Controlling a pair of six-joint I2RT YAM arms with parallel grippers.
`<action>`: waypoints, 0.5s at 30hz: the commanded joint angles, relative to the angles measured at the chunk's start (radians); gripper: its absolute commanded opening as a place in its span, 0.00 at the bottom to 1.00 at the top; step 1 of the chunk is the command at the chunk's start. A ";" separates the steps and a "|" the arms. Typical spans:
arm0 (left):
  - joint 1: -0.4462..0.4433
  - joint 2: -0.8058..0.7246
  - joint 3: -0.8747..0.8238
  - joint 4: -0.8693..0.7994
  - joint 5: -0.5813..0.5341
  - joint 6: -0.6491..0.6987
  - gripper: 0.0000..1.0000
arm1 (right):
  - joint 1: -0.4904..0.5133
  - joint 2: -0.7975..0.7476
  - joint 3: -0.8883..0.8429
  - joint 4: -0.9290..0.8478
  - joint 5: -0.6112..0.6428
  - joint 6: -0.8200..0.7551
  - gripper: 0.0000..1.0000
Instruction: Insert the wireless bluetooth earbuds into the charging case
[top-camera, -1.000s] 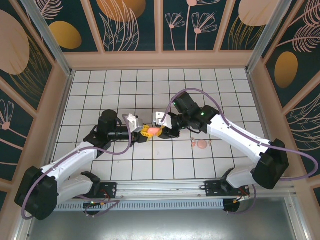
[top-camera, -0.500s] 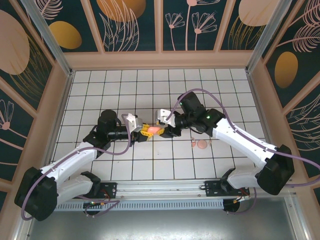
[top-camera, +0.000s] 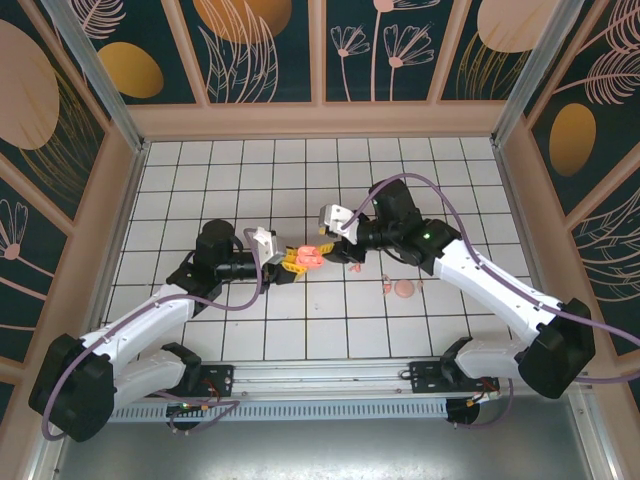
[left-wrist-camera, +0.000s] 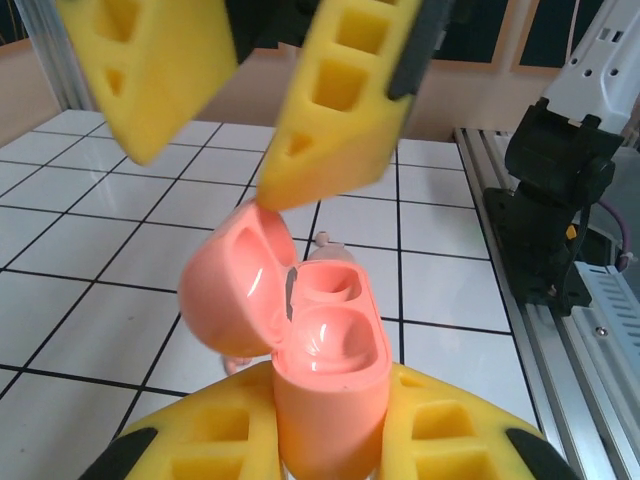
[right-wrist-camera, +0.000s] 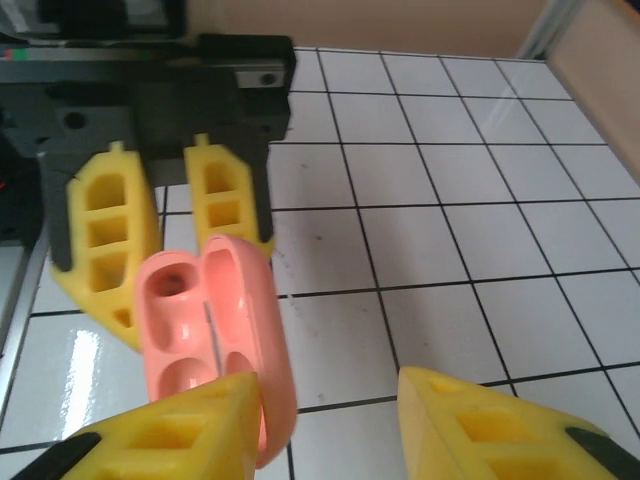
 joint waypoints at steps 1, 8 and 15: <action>-0.005 -0.011 0.015 0.023 0.042 -0.009 0.14 | -0.005 -0.020 -0.022 0.056 0.025 0.025 0.40; -0.005 -0.011 -0.029 0.113 0.004 -0.044 0.15 | -0.026 -0.062 -0.045 0.084 -0.038 0.071 0.41; -0.005 0.044 -0.155 0.435 -0.096 -0.232 0.15 | -0.091 -0.132 -0.102 0.124 -0.060 0.247 0.43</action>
